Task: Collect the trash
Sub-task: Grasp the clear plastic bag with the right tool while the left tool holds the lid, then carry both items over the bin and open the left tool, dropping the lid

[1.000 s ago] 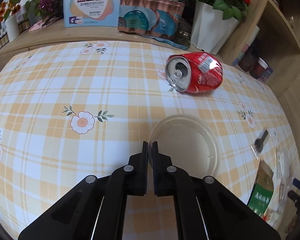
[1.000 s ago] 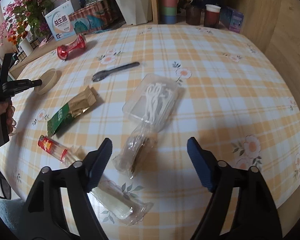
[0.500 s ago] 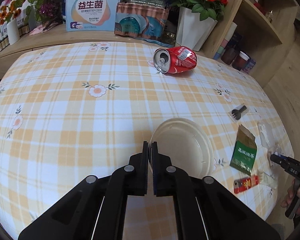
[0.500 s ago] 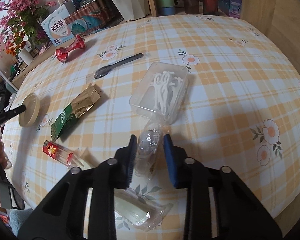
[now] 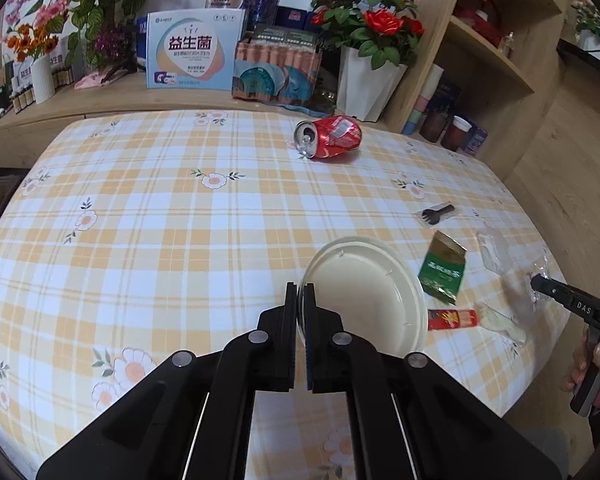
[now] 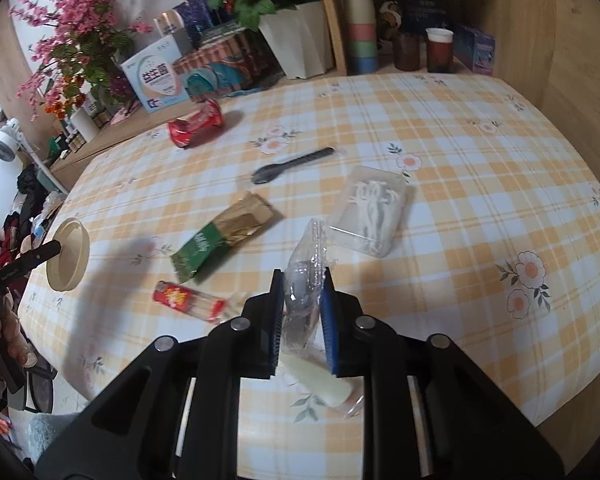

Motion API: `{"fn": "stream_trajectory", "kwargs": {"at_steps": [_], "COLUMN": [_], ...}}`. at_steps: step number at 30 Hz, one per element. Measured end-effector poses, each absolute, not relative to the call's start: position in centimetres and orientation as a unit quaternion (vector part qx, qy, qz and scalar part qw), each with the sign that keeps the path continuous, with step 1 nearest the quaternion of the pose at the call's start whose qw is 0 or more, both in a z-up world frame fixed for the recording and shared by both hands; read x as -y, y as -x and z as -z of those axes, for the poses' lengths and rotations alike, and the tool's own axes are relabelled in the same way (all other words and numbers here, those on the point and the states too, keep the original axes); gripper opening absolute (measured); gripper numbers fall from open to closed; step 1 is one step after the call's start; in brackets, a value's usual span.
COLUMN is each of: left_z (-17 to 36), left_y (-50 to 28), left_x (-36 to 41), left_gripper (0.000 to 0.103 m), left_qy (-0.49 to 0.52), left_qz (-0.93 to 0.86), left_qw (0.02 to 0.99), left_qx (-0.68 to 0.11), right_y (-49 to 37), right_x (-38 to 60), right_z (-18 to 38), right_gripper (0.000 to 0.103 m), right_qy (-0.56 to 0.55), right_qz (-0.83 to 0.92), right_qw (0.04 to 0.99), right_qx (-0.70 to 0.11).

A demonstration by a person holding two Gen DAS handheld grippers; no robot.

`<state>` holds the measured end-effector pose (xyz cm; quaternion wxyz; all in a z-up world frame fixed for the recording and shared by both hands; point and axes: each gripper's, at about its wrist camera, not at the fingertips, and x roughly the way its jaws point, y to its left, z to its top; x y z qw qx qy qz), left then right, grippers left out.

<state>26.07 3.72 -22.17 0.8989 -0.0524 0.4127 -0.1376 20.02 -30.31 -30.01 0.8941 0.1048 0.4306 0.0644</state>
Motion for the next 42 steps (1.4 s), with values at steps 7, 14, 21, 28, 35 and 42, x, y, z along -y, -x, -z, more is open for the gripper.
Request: {"fn": "stream_trajectory", "kwargs": {"at_steps": [7,14,21,28,35,42], "left_z": [19.9,18.2,17.8,18.9,19.9,21.0], "left_y": [-21.1,-16.2,-10.9,-7.1,-4.2,-2.6], "left_x": [-2.9,-1.8,-0.2,0.4,0.1,0.2], "left_gripper": [0.004,0.004,0.004,0.004,0.004,0.004], "left_qy": [0.027,0.01,0.0,0.017,0.021,0.016], "left_qz": [0.148,0.159,0.169,0.169,0.16,0.157], "left_qw": [0.908,0.913,0.914,0.907,0.902,0.895], "left_qx": [-0.391,-0.377,-0.368,-0.384,-0.401,-0.418], "right_y": [-16.3,-12.6,-8.8,-5.6,-3.1,-1.4], "right_x": [27.4,25.4,24.8,24.5,23.8,24.0], "right_z": [27.5,25.6,23.9,23.3,23.3,22.7], "right_gripper": [0.02,0.02,0.02,0.02,0.02,0.02], "right_qy": [-0.107,-0.115,-0.113,-0.115,-0.116,-0.114], "right_qz": [-0.098,-0.118,-0.123,-0.123,-0.132,-0.134], "right_qw": [0.9,0.901,0.905,0.907,0.905,0.91], "right_qx": [-0.412,-0.402,-0.39,-0.385,-0.387,-0.376]}}
